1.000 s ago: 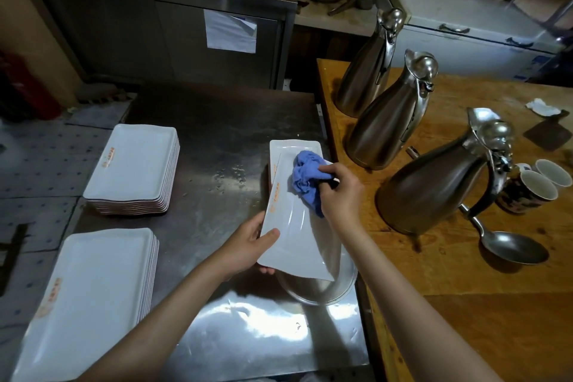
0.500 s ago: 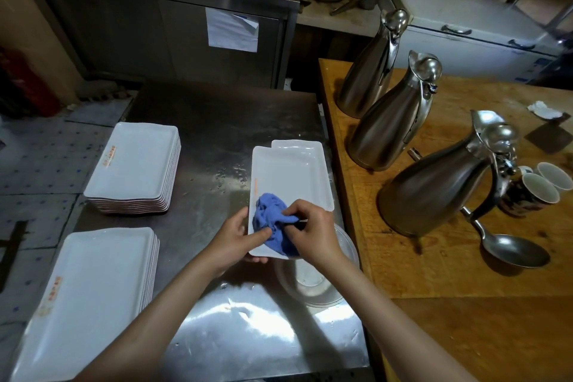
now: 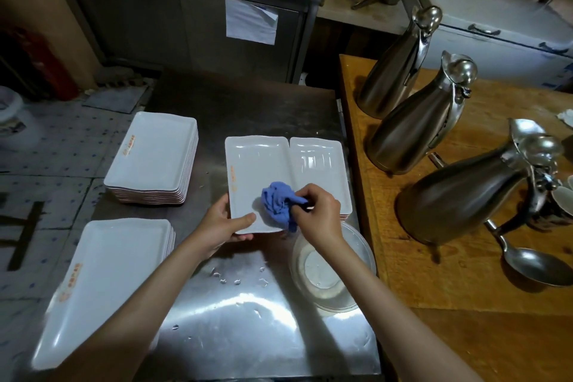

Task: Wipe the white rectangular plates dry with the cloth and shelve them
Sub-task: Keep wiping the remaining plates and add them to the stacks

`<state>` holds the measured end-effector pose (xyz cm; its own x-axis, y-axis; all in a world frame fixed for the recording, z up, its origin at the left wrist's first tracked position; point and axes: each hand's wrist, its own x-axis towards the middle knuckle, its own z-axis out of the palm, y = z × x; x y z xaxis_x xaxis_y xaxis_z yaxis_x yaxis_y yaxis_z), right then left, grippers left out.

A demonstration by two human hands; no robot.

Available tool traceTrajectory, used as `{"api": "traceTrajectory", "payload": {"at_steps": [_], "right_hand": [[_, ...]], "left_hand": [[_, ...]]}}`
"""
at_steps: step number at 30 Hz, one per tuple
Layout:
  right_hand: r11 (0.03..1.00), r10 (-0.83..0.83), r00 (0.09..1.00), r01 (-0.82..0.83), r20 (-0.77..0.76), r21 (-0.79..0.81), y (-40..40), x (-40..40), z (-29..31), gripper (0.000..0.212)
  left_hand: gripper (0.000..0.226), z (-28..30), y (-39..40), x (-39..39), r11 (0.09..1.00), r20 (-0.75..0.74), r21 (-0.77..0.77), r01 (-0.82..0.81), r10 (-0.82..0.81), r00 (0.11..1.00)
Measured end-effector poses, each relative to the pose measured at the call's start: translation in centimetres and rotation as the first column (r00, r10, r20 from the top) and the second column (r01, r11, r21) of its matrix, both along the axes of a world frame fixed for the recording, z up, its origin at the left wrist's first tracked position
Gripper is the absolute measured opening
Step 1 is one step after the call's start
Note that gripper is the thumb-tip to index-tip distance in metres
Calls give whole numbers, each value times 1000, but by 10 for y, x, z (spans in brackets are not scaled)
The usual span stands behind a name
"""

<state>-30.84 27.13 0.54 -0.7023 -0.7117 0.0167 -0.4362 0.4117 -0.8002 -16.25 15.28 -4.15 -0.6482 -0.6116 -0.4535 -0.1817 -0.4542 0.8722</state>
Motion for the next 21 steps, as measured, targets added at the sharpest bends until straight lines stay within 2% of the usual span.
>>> {"api": "traceTrajectory", "payload": {"at_steps": [3, 7, 14, 21], "right_hand": [[998, -49, 998, 50, 26, -40, -10, -5, 4, 21], [991, -103, 994, 106, 45, -83, -19, -15, 4, 19], [987, -143, 989, 145, 33, -63, -27, -27, -4, 20], [988, -152, 988, 153, 39, -31, -35, -29, -15, 19]], "left_hand": [[34, -5, -15, 5, 1000, 14, 26, 1, -1, 1000], [40, -17, -31, 14, 999, 56, 43, 19, -21, 998], [61, -39, -53, 14, 997, 131, 44, 58, -64, 989], [61, -60, -67, 5, 994, 190, 48, 93, -101, 977]]}}
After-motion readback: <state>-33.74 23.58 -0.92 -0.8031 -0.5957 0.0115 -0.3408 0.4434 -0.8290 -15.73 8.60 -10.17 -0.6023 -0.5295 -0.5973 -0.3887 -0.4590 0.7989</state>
